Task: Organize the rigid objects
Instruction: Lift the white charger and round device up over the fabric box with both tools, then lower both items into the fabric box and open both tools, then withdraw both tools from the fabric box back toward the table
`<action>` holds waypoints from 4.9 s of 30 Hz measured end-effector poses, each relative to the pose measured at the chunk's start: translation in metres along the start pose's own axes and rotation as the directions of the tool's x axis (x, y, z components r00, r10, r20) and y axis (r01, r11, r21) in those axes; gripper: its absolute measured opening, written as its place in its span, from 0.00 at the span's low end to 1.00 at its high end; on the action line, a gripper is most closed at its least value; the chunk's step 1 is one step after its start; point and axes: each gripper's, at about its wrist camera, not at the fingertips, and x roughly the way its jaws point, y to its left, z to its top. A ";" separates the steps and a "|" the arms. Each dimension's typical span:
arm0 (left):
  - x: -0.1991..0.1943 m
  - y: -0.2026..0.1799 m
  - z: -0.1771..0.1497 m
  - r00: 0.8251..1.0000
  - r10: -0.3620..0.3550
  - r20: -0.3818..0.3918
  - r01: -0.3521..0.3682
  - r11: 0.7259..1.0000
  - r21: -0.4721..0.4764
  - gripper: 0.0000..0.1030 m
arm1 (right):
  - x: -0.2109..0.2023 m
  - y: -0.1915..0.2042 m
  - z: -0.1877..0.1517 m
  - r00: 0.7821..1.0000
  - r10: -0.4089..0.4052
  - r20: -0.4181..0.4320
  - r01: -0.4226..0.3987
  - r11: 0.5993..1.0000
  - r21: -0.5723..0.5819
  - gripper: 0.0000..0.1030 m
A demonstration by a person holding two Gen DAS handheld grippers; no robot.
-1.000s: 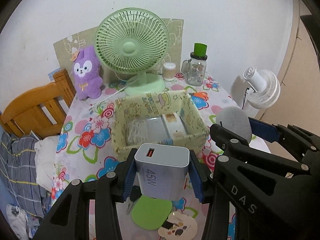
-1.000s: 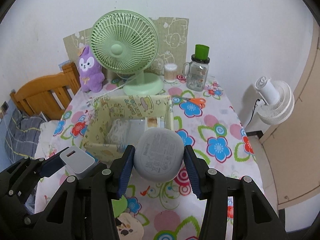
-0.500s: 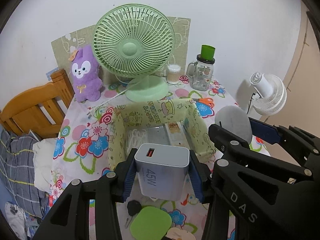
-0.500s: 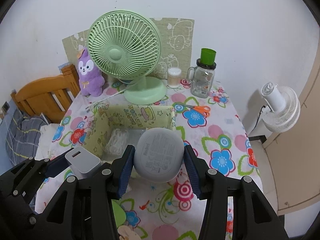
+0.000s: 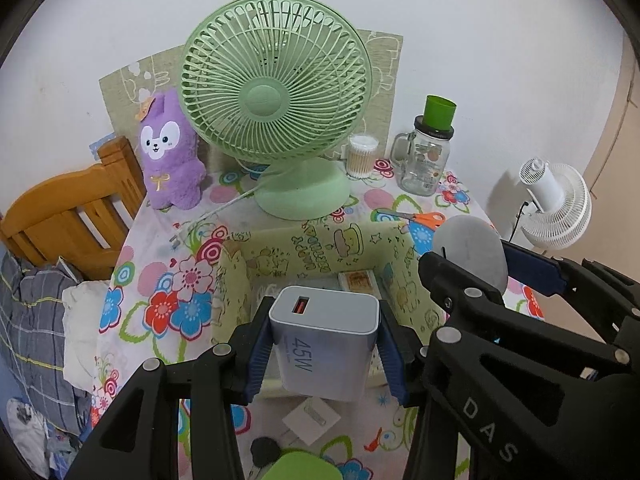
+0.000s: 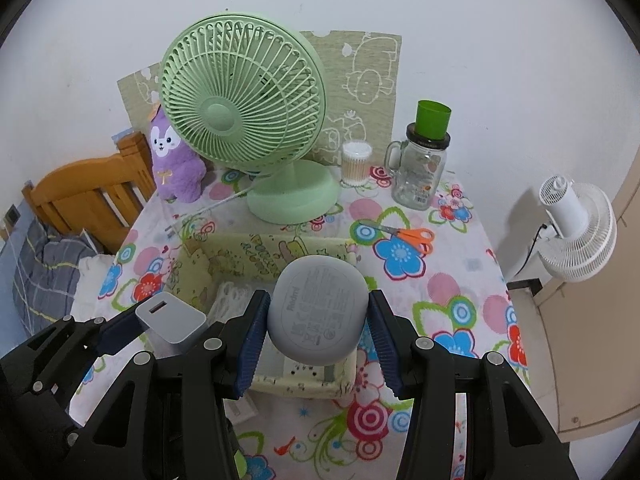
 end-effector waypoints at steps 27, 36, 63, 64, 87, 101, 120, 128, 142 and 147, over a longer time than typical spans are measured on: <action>0.074 0.005 0.022 0.997 0.043 -0.064 -0.047 0.996 -0.077 0.48 | 0.067 -0.014 0.019 0.998 0.024 -0.063 -0.023 1.000 0.017 0.52; 0.100 0.009 0.023 0.996 0.018 -0.090 -0.026 0.996 -0.090 0.48 | 0.087 -0.017 0.020 0.997 0.001 -0.079 0.001 0.999 0.032 0.52; 0.075 0.018 0.005 0.996 0.051 -0.071 -0.053 0.998 -0.027 0.86 | 0.088 -0.002 0.002 0.993 0.043 -0.108 -0.040 0.999 0.028 0.51; 0.075 0.019 0.002 0.996 0.048 -0.076 -0.050 0.998 -0.029 0.86 | 0.088 0.000 0.000 0.992 0.049 -0.113 -0.046 0.999 0.026 0.51; 0.044 0.034 -0.026 0.994 0.057 -0.097 -0.061 0.997 -0.038 0.91 | 0.067 0.012 -0.026 0.984 0.083 -0.156 -0.070 0.994 0.083 0.71; 0.002 0.033 -0.050 0.997 0.019 -0.069 -0.020 1.000 -0.005 0.95 | 0.016 0.016 -0.053 0.992 0.039 -0.122 -0.027 0.995 0.093 0.77; -0.052 0.029 -0.070 1.000 -0.020 -0.014 0.020 1.000 0.022 0.99 | -0.049 0.014 -0.076 0.998 -0.013 -0.054 0.020 0.991 0.129 0.81; -0.069 0.027 -0.078 1.000 -0.026 0.001 0.026 0.999 0.032 1.00 | -0.067 0.012 -0.086 0.999 -0.023 -0.041 0.028 0.990 0.135 0.85; -0.089 0.028 -0.093 0.999 -0.045 0.016 0.044 0.998 0.045 1.00 | -0.093 0.015 -0.102 1.000 -0.025 -0.008 0.026 0.990 0.140 0.87; -0.094 0.028 -0.100 0.999 -0.049 0.025 0.047 0.997 0.054 1.00 | -0.101 0.017 -0.106 1.000 -0.018 0.013 0.016 0.990 0.142 0.87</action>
